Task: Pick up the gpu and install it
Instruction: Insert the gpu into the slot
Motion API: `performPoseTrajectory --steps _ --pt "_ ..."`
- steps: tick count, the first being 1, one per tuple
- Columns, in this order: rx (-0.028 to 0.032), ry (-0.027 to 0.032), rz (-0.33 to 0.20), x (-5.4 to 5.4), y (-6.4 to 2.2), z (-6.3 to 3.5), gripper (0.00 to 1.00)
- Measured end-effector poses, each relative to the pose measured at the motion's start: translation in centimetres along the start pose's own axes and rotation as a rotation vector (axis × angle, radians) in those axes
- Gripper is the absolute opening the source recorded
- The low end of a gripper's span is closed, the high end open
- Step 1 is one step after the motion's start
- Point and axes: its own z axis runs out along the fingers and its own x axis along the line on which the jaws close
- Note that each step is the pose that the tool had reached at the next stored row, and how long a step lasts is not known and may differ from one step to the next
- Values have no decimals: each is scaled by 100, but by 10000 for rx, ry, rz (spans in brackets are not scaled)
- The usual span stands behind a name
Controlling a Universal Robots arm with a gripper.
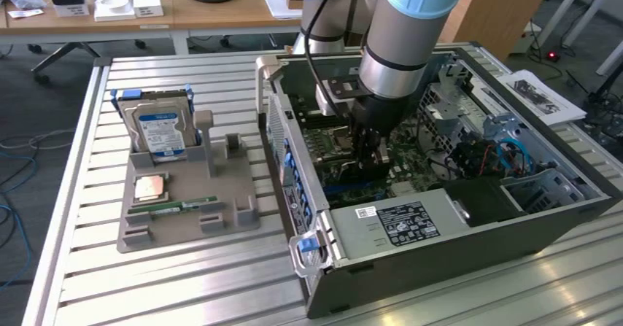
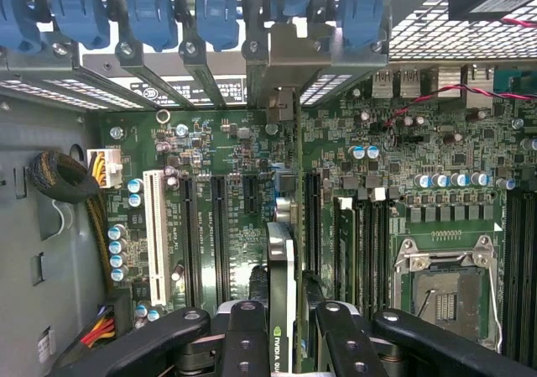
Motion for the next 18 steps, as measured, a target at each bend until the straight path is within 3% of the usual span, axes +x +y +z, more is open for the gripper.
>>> performPoseTrajectory --steps 18 --pt "17 2 -2 1 11 -1 26"
